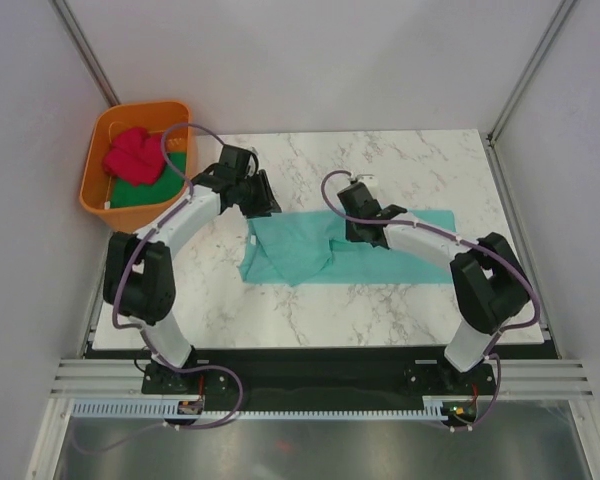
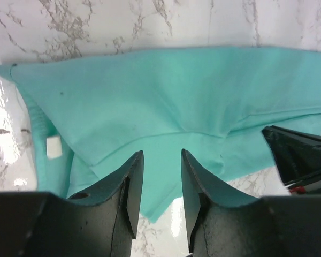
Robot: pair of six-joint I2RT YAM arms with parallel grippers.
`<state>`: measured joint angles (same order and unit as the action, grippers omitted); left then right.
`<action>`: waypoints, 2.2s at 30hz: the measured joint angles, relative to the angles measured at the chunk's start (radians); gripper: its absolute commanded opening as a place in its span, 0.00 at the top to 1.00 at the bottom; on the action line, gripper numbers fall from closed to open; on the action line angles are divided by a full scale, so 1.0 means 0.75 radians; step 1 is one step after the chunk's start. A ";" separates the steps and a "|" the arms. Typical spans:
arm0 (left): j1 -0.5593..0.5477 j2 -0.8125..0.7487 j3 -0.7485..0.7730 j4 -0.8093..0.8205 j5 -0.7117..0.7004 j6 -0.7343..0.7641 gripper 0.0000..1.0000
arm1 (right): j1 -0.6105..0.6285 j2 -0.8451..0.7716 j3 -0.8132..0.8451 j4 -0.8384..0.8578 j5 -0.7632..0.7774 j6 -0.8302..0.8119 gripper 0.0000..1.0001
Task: Fold and stack the t-shirts
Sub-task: Fold the tshirt
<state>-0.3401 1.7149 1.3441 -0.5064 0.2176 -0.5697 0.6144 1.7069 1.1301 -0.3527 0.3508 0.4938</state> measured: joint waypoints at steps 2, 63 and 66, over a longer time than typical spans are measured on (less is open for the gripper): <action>0.004 0.075 0.034 -0.001 -0.007 0.011 0.59 | -0.069 0.032 0.024 -0.001 -0.008 -0.013 0.78; -0.061 0.204 0.134 -0.129 -0.062 0.142 0.53 | -0.965 0.014 0.152 -0.478 0.026 0.253 0.71; -0.061 0.277 0.134 -0.132 -0.068 0.139 0.53 | -0.983 0.061 0.152 -0.481 0.026 0.262 0.70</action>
<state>-0.3859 1.9224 1.4445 -0.6052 0.1669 -0.4656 -0.1230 1.7527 1.2442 -0.7136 0.3702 0.6903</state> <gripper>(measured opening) 0.475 0.295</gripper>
